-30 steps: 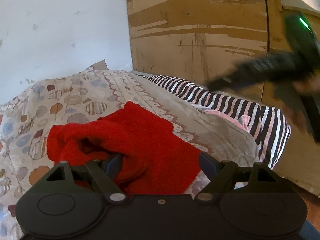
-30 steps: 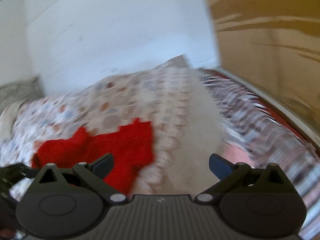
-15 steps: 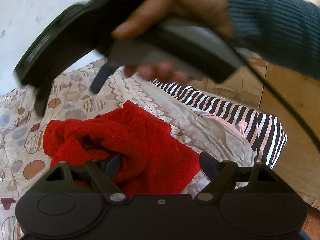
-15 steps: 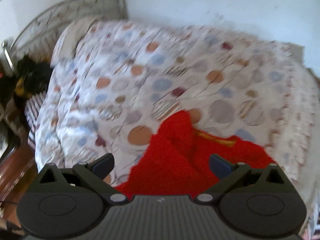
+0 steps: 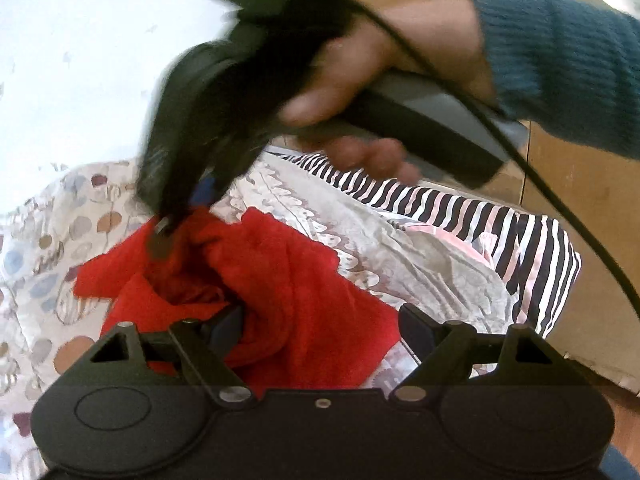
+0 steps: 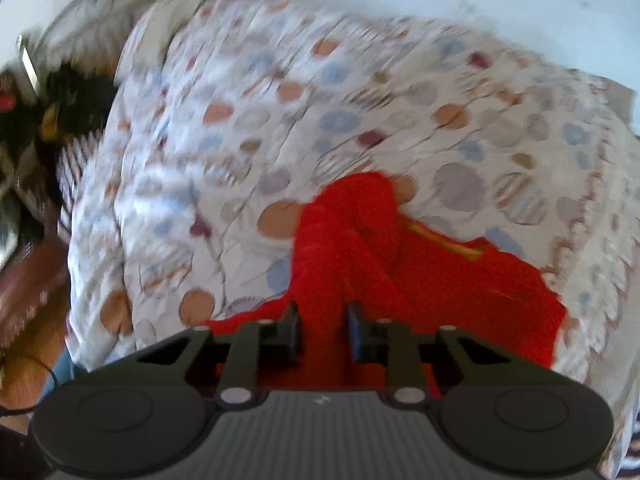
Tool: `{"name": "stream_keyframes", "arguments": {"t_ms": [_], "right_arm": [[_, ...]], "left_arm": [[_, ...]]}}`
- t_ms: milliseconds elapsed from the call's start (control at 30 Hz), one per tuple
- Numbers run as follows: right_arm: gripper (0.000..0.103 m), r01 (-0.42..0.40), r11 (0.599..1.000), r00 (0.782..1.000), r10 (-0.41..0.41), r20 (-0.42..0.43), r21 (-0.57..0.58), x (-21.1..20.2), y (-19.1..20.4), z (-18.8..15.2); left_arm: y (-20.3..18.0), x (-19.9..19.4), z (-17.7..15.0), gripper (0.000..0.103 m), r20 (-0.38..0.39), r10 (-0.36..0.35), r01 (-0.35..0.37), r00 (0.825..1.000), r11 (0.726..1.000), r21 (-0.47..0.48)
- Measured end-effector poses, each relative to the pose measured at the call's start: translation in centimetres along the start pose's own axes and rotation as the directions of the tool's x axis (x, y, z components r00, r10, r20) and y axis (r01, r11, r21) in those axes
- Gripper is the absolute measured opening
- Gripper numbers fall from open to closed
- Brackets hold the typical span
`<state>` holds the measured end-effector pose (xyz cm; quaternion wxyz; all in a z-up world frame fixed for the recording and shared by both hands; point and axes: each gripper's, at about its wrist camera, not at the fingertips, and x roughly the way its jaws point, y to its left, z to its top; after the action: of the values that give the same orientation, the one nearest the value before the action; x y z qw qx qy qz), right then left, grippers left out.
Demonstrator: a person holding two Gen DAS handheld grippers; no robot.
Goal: Fold small clothes
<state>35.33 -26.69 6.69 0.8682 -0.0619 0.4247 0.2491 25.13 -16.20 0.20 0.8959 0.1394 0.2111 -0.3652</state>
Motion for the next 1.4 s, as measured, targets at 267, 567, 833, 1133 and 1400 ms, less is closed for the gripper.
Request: {"name": "stream_keyframes", "arguments": {"t_ms": [267,567,833,1133,1400], "right_arm": [[0.016,0.040,0.942,0.981,-0.100,0.167,0.333,-4.4,-7.9,-8.5],[0.023,-0.140,0.851,0.959,-0.011,0.284,0.506,-2.8,-10.9,-14.0],[0.067,-0.236,0.743,0.933,-0.007,0.359,0.627,-1.6,-13.4,-13.5],[0.015,-0.119,0.817,0.937,-0.097,0.337,0.564,0.2,-12.8,-10.2],[0.012,-0.004,0.867,0.869,-0.244,0.430,0.499,-4.1,-11.4,-13.1]], "left_arm": [[0.1,-3.1,-0.2,0.093,0.037,0.011,-0.011,0.999,1.000,0.004],[3.6,-5.8,-0.1,0.101,0.108,0.199,-0.200,0.974,0.980,-0.005],[8.0,-1.5,0.7,0.095,0.020,0.149,-0.150,0.989,0.986,0.073],[6.8,0.3,0.0,0.033,0.014,0.096,-0.097,0.995,0.992,0.084],[-0.3,0.9,-1.6,0.028,0.062,0.098,-0.114,0.993,0.928,0.354]]}}
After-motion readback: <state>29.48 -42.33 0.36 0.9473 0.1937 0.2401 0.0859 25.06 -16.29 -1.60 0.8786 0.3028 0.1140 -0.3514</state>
